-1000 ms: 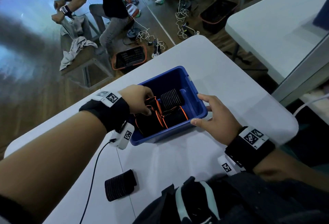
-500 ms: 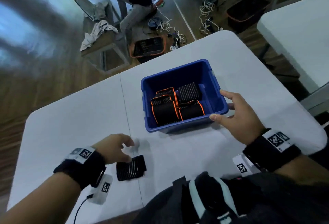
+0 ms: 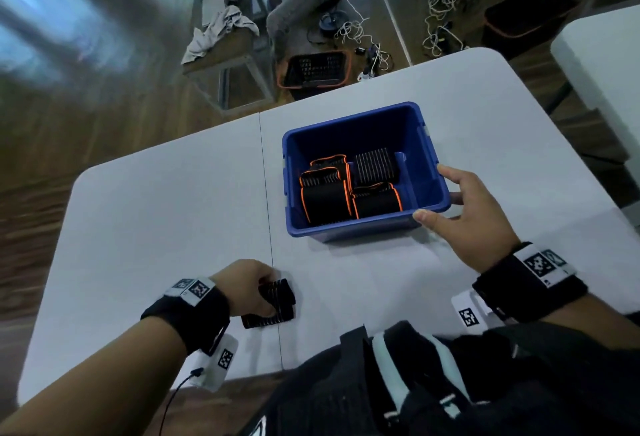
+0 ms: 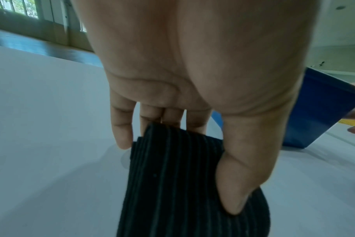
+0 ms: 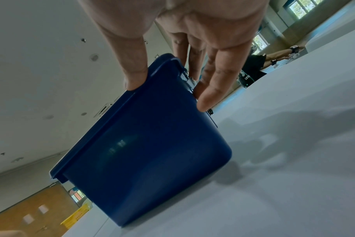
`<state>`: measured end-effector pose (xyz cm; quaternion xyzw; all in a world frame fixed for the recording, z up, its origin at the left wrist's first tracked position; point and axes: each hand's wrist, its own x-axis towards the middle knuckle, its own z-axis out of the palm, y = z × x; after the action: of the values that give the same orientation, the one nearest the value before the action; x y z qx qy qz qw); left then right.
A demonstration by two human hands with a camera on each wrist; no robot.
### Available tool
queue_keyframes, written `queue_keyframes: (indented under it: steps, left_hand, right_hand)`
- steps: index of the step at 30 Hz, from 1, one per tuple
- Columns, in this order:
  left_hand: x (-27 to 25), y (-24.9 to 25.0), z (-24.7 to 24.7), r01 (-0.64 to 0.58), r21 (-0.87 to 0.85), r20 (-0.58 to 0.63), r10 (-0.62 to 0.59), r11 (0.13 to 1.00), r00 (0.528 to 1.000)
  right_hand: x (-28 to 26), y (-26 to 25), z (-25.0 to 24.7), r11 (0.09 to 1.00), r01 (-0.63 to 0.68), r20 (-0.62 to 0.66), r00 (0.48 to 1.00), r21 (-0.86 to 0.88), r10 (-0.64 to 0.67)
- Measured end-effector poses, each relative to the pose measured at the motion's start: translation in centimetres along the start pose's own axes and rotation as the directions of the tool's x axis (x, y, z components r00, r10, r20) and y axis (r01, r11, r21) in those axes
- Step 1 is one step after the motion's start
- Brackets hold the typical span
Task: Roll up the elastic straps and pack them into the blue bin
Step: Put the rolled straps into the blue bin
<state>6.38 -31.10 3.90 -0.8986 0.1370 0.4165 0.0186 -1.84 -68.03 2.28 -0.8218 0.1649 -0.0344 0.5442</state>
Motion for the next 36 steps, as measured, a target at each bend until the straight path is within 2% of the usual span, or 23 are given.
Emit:
queue_keyframes:
  steps: [6, 11, 14, 16, 21, 24, 27, 32, 36]
  left_hand:
    - [-2.1, 0.9, -1.8, -0.055, -0.013, -0.020, 0.055, 0.998, 0.998]
    - [-6.3, 6.0, -9.0, -0.233, -0.184, -0.093, 0.219, 0.955, 0.971]
    - [-7.4, 10.2, -13.6, -0.347, -0.101, -0.224, 0.318, 0.933, 0.921]
    - [-6.5, 12.6, -16.0, -0.371, -0.006, -0.286, 0.354, 0.928, 0.890]
    - [-0.7, 17.6, -19.2, -0.374, 0.162, -0.327, 0.407, 0.913, 0.853]
    - [2.9, 19.8, -19.3, -0.339, 0.234, -0.326, 0.403, 0.911, 0.856]
    - [5.4, 21.2, -18.7, -0.265, 0.329, -0.287, 0.364, 0.906, 0.886]
    - [8.1, 22.5, -17.5, -0.197, 0.389, -0.170, 0.281, 0.900, 0.945]
    - [9.3, 23.1, -17.0, -0.189, 0.419, -0.126, 0.263, 0.888, 0.957]
  right_hand:
    - [0.0, 0.1, 0.2, 1.000, 0.004, 0.004, 1.000, -0.001, -0.004]
    - [0.0, 0.3, 0.2, 1.000, 0.012, 0.004, 1.000, 0.007, -0.012]
    - [0.0, 0.5, 0.2, 1.000, 0.018, -0.001, 1.000, 0.020, -0.018]
    - [0.1, 0.4, 0.2, 1.000, 0.017, -0.001, 1.000, 0.022, -0.017]
    - [0.0, 0.2, 0.0, 1.000, 0.007, 0.013, 1.000, 0.023, -0.007]
    - [-0.1, 0.0, -0.1, 1.000, 0.004, 0.017, 1.000, 0.029, -0.004]
    - [-0.1, -0.1, -0.2, 1.000, 0.017, 0.019, 1.000, 0.019, -0.017]
    - [0.0, 0.1, -0.3, 0.999, 0.045, 0.025, 0.999, 0.012, -0.046]
    - [0.1, 0.3, -0.4, 0.999, 0.045, 0.034, 0.998, 0.022, -0.046]
